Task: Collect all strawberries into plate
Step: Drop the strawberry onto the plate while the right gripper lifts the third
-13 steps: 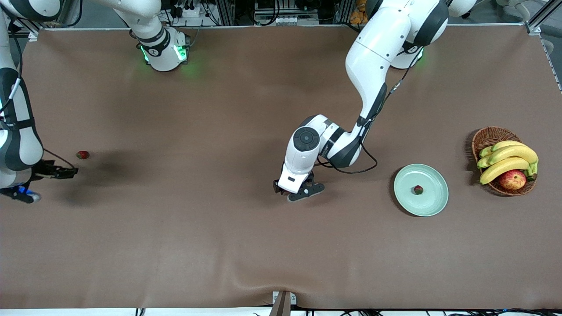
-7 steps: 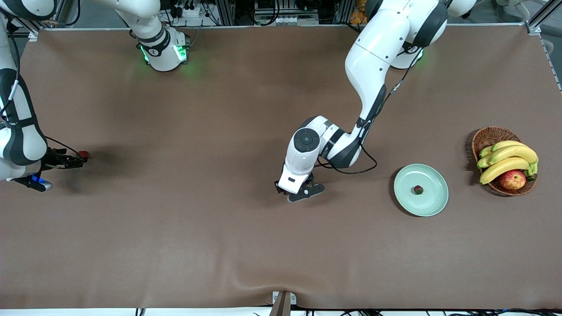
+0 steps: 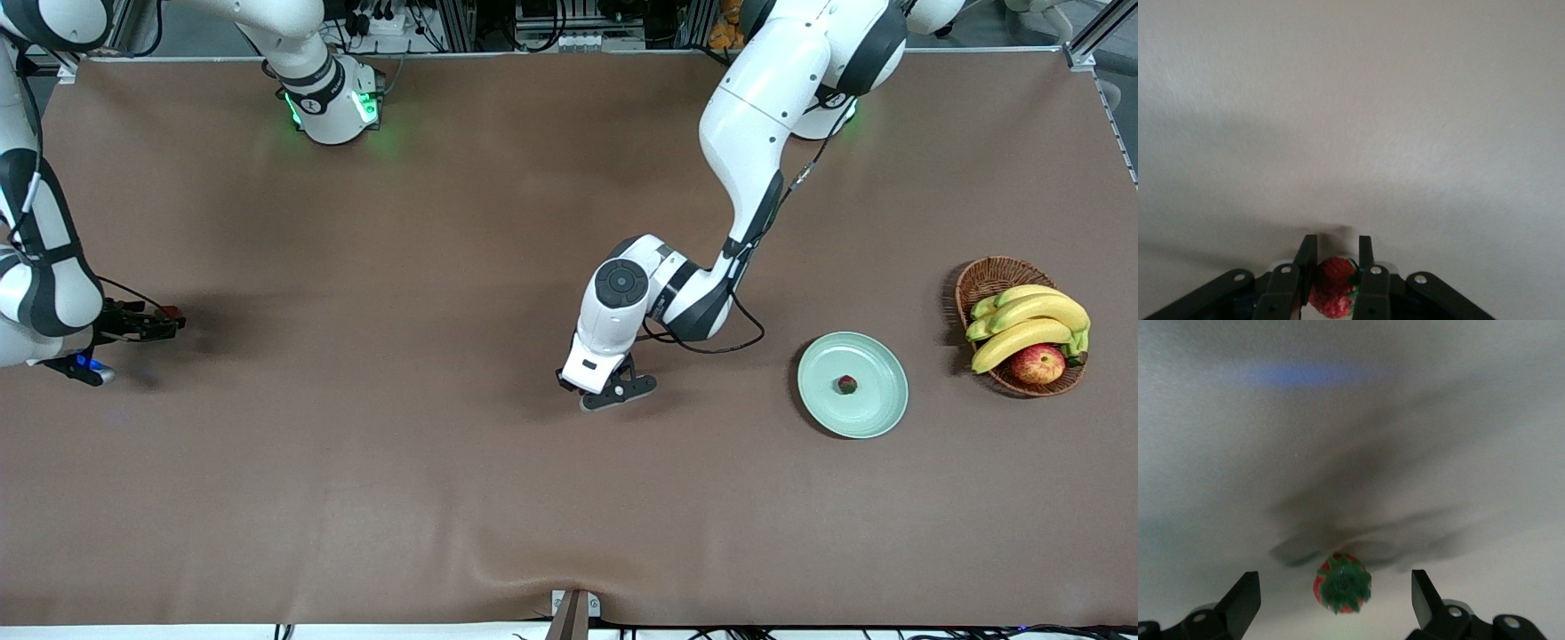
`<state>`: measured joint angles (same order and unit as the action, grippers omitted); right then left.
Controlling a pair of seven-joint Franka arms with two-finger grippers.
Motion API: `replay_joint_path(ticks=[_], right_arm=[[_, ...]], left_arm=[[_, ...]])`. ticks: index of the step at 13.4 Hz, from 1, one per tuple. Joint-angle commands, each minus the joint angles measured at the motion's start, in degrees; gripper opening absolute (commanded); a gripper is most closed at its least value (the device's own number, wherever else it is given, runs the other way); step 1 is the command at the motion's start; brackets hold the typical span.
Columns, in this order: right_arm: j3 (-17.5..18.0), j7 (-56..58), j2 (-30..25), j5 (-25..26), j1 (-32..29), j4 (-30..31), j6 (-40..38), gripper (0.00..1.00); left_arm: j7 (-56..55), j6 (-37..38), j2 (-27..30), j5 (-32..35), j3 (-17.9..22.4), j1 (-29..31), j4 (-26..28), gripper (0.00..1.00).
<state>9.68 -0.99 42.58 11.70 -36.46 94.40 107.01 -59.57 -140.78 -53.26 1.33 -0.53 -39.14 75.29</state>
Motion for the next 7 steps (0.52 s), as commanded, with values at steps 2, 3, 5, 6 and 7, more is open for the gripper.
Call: replay_joint_path(ticks=[2, 3, 5, 6, 7], right_arm=[[1.31, 1.08, -0.13, -0.62, -2.04, 0.44, 0.22, 1.0], [1.31, 1.42, -0.13, -0.62, -2.13, 0.44, 0.31, 1.0], [1.31, 1.87, -0.13, -0.71, -2.3, 0.35, 0.31, 0.6], [1.31, 1.87, -0.13, -0.71, -2.56, 0.35, 0.31, 0.33], [1.31, 1.95, -0.13, -0.71, -2.74, 0.44, 0.05, 0.14]], left_arm=[[2.78, 6.47, 4.56, 1.31, 2.37, 0.47, 0.21, 0.0], [3.49, 8.48, 5.79, 1.31, 2.37, 1.52, 0.3, 0.0], [7.69, 13.57, 8.95, 1.31, 2.37, 4.67, 0.91, 0.0], [11.98, 17.25, 10.62, 1.31, 2.28, 7.04, 1.35, 0.0], [16.89, 21.03, 12.03, 1.31, 2.2, 9.33, 1.61, 0.0]])
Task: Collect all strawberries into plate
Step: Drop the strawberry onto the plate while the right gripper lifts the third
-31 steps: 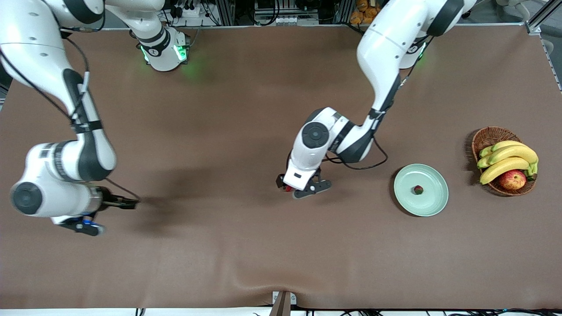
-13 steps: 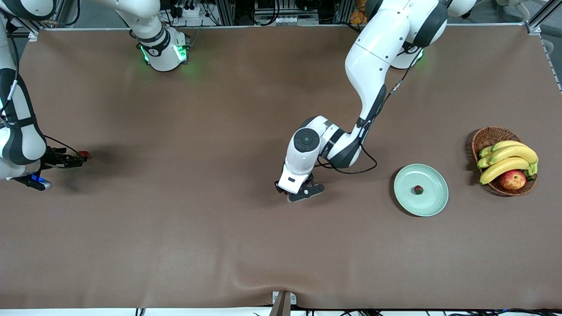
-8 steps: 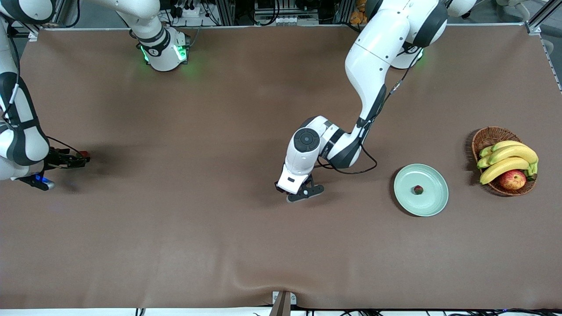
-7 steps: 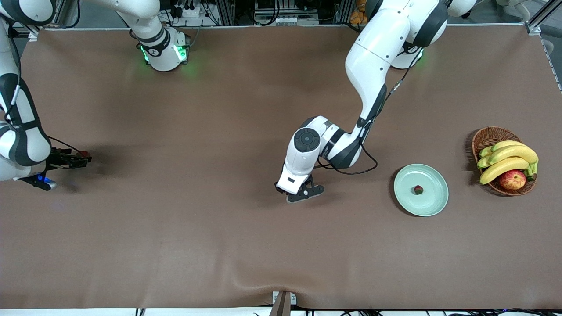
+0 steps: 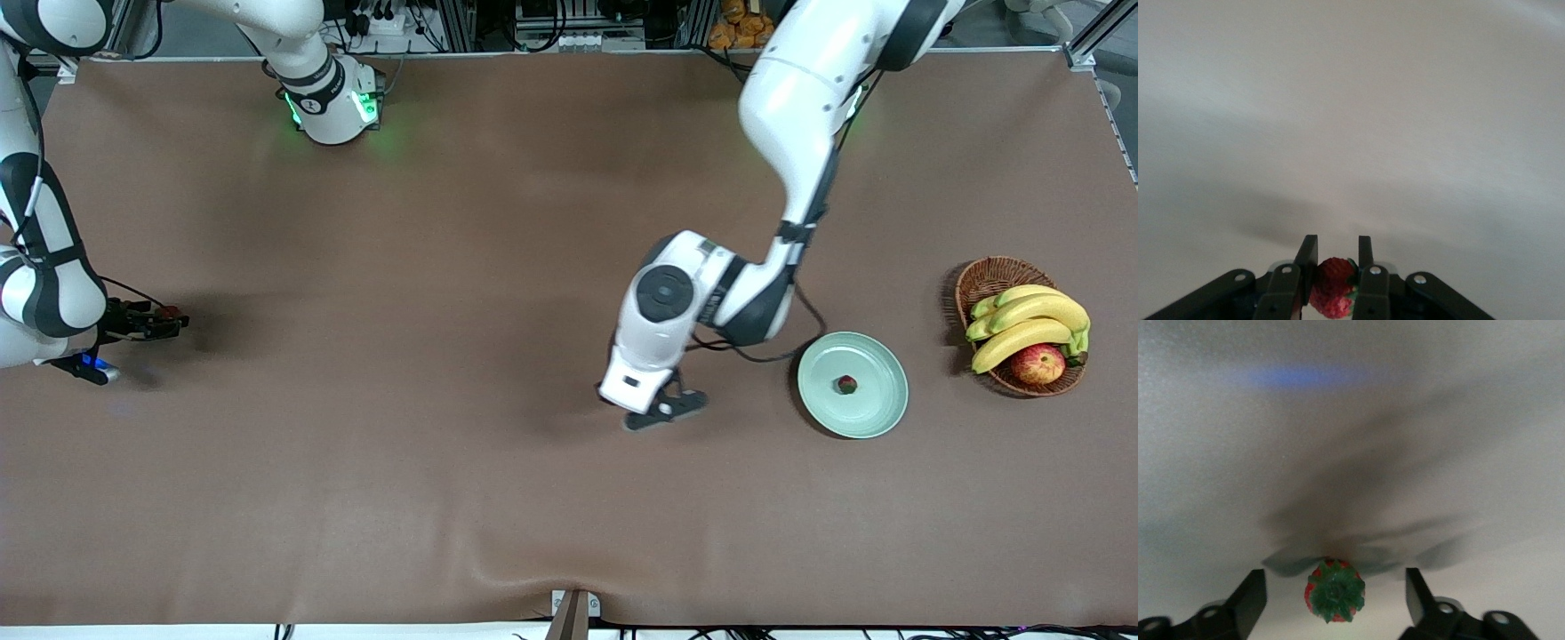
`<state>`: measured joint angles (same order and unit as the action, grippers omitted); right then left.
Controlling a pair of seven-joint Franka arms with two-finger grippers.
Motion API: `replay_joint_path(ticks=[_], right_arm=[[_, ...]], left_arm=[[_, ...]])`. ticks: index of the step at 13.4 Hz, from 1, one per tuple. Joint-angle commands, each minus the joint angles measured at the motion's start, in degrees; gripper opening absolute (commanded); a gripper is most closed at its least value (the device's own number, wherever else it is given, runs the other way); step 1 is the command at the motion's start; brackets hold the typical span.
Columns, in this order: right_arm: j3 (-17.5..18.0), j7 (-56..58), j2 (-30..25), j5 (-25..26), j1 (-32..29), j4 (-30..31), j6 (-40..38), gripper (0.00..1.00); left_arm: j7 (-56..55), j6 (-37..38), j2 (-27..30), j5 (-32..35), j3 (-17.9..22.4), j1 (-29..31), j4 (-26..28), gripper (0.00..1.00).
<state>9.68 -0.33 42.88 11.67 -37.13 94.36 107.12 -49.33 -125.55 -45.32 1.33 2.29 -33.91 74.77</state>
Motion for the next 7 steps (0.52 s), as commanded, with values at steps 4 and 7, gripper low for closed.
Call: replay_joint_path(ticks=[4, 7], right_arm=[[1.4, 1.21, -0.87, -0.68, -1.8, 0.38, -0.6, 0.0], [2.71, 1.21, -1.31, -0.94, 0.04, -1.98, -4.62, 0.0]], left_arm=[[22.4, 11.38, 7.7, 1.39, -0.53, 12.53, 6.86, 0.0], [29.01, 10.33, 6.92, 2.62, -0.7, 18.34, 8.02, 0.0]])
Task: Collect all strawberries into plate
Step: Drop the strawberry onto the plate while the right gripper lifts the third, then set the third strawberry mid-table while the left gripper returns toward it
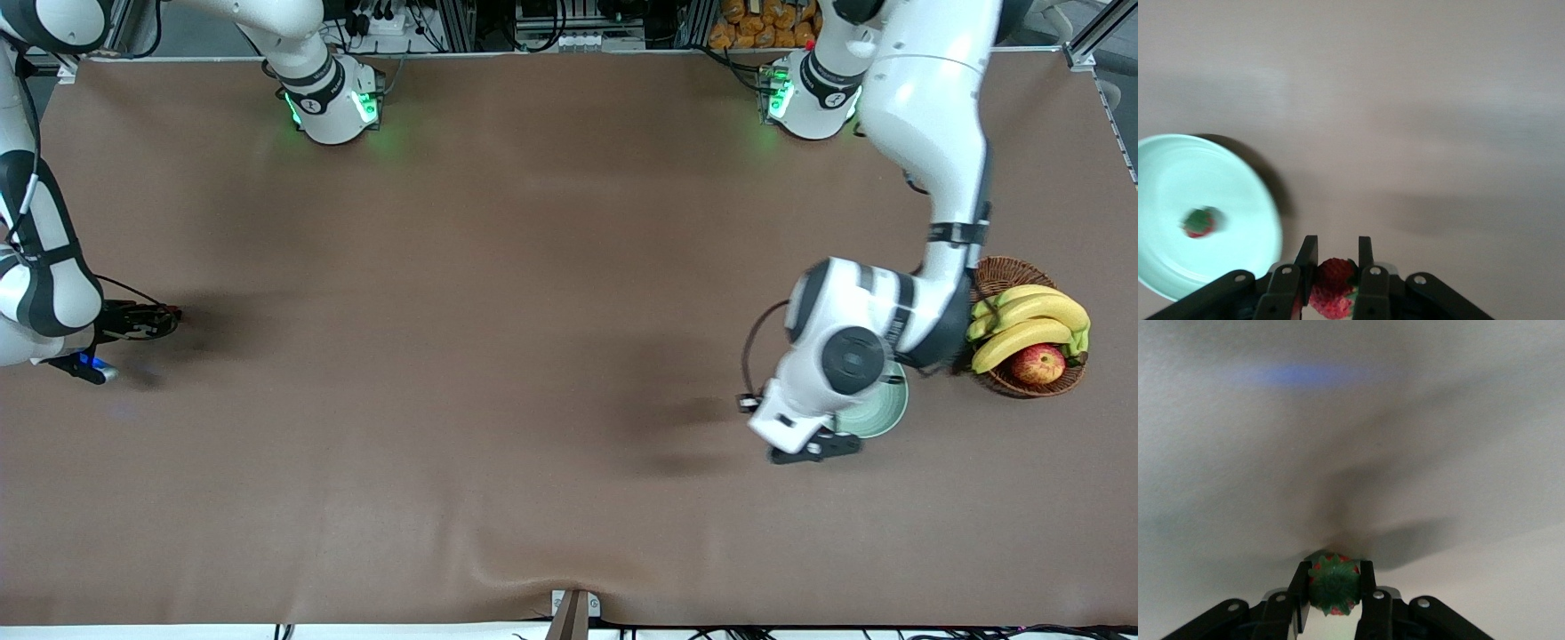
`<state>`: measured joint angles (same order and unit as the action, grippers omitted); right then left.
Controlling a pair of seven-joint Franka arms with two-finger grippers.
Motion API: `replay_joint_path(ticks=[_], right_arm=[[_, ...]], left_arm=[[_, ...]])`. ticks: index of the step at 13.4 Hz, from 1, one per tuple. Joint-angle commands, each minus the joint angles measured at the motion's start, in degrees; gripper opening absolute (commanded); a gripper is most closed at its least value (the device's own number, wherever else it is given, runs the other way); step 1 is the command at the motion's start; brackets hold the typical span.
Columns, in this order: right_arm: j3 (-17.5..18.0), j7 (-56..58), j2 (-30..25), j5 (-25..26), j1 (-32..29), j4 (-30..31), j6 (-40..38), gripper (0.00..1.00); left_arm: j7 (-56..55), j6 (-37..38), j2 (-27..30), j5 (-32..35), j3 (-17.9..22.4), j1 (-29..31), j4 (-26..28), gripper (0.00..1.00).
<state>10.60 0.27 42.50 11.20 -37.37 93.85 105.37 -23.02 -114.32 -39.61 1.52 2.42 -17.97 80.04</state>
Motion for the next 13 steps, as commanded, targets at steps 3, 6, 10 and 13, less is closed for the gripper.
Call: replay_joint_path(ticks=[3, 6, 10, 13], right_arm=[[8.53, -0.27, -0.84, -0.57, 0.97, -3.41, -3.85, 0.0], [10.23, -3.25, -0.67, -0.74, 8.06, -5.34, -3.76, 0.0], [10.14, -5.46, -0.49, -8.88, 19.32, -8.25, -3.07, 0.0], [9.97, -10.79, -0.31, -12.69, 28.37, -8.6, 2.8, 0.0]], left_arm=[[5.18, -6.77, 0.5, 7.08, -0.84, 4.87, 8.09, 0.0], [8.42, -8.46, 0.59, 8.24, -1.1, 7.42, 10.4, 0.11], [9.05, -7.94, 2.07, 8.15, -1.02, 7.6, 10.05, 1.0], [9.05, -7.67, 4.36, 7.98, -1.19, 8.13, 9.61, 1.0]])
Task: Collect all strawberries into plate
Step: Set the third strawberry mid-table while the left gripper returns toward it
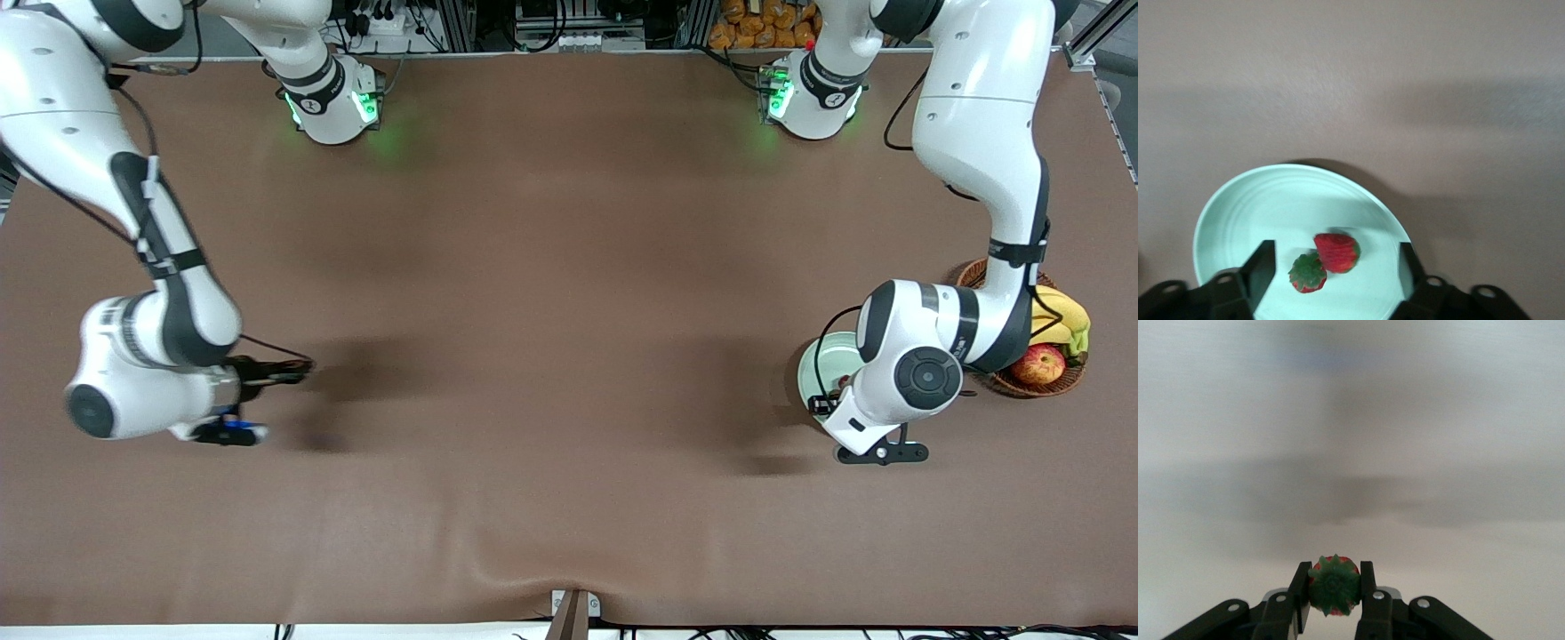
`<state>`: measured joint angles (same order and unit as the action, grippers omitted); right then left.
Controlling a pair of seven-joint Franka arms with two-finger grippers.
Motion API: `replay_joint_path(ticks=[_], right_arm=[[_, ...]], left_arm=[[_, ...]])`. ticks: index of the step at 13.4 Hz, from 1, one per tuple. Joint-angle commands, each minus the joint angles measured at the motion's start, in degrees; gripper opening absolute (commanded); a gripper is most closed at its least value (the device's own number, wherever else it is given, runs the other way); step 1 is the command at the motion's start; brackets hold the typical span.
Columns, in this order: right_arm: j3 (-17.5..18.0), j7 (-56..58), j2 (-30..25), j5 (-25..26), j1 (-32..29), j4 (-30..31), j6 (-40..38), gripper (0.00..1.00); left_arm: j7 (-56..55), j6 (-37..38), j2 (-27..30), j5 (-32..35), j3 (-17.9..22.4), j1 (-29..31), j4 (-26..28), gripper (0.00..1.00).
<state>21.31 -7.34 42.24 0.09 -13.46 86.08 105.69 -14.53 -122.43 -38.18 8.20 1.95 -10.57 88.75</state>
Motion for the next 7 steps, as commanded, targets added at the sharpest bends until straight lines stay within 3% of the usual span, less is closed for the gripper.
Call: replay_joint_path(ticks=[1, 7], right_arm=[[-0.74, -4.59, 0.04, -1.49, 7.54, -1.0, 4.15, 0.0], [-0.92, -19.95, 3.55, -1.49, 21.7, -2.58, 16.36, 0.0]], left_arm=[[0.56, 1.22, 4.5, 1.11, -0.8, 0.64, 0.9, 1.0], [-0.41, 6.76, 9.52, -0.82, -3.08, 0.37, 0.02, 1.0]])
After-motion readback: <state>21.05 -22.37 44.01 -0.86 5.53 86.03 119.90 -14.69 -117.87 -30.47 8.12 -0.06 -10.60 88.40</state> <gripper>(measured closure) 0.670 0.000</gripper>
